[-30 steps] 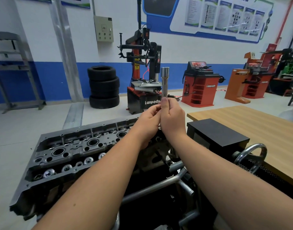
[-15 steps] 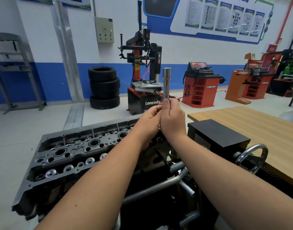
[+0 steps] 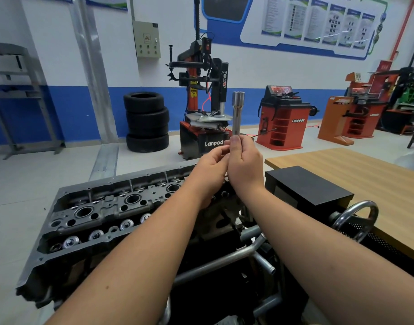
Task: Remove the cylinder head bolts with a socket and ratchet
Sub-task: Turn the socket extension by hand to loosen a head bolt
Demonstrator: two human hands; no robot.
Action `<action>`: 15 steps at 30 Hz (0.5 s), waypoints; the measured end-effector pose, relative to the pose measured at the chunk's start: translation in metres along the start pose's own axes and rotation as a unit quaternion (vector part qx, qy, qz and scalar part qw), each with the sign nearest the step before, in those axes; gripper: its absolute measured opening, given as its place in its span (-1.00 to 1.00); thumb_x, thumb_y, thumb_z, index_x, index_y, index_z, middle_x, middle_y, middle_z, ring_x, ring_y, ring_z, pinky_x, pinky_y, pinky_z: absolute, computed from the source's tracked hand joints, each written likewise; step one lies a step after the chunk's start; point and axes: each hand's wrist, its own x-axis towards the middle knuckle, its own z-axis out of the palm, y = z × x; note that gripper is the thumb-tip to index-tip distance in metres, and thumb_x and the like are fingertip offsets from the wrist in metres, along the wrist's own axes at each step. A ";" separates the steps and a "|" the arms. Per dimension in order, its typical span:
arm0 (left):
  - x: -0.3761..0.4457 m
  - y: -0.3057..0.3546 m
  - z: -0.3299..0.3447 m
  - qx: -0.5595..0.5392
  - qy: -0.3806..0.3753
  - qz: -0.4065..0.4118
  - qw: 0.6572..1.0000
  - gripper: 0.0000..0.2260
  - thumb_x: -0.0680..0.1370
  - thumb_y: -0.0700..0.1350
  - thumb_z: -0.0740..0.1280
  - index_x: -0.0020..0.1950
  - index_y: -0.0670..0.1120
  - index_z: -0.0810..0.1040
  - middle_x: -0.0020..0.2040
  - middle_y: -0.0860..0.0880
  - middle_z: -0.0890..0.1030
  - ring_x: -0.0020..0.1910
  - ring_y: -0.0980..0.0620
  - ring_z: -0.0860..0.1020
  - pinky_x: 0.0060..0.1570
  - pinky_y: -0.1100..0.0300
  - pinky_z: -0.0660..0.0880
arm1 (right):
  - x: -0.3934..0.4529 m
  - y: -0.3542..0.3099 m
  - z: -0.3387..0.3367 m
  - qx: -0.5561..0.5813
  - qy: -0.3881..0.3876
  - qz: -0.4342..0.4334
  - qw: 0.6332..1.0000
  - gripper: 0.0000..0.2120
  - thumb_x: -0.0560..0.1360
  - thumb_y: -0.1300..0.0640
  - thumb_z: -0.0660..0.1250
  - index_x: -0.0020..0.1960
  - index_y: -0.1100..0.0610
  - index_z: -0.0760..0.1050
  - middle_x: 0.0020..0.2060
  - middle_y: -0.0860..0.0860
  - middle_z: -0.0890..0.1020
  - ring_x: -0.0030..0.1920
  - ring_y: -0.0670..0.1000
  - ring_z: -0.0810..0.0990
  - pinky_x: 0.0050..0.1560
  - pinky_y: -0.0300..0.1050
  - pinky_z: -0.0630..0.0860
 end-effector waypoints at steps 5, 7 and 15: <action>0.001 -0.002 -0.001 0.016 0.005 -0.007 1.000 -0.91 0.69 -0.05 0.30 0.16 0.10 0.56 0.11 0.03 0.69 0.04 0.15 0.67 -0.09 0.30 0.60 | 0.001 0.001 0.000 0.016 0.005 0.010 1.000 -0.73 0.61 -0.09 0.30 0.07 0.12 0.42 -0.20 -0.06 0.58 -0.19 -0.11 0.59 -0.27 -0.37 0.45; 0.002 -0.003 -0.001 0.010 0.016 -0.005 1.000 -0.94 0.68 -0.07 0.33 0.12 0.09 0.56 0.08 0.03 0.70 -0.01 0.17 0.67 -0.13 0.33 0.60 | 0.001 0.001 0.000 0.002 -0.002 0.000 1.000 -0.80 0.64 -0.03 0.28 0.00 0.12 0.41 -0.24 -0.07 0.55 -0.21 -0.11 0.56 -0.30 -0.39 0.41; 0.002 -0.001 0.000 0.002 -0.003 -0.008 1.000 -0.82 0.69 0.06 0.28 0.23 0.07 0.60 0.09 0.07 0.73 0.11 0.12 0.67 0.03 0.21 0.60 | 0.000 0.000 0.000 0.009 -0.008 -0.006 1.000 -0.81 0.68 0.00 0.19 0.03 0.09 0.48 -0.21 -0.11 0.56 -0.17 -0.17 0.54 -0.25 -0.40 0.38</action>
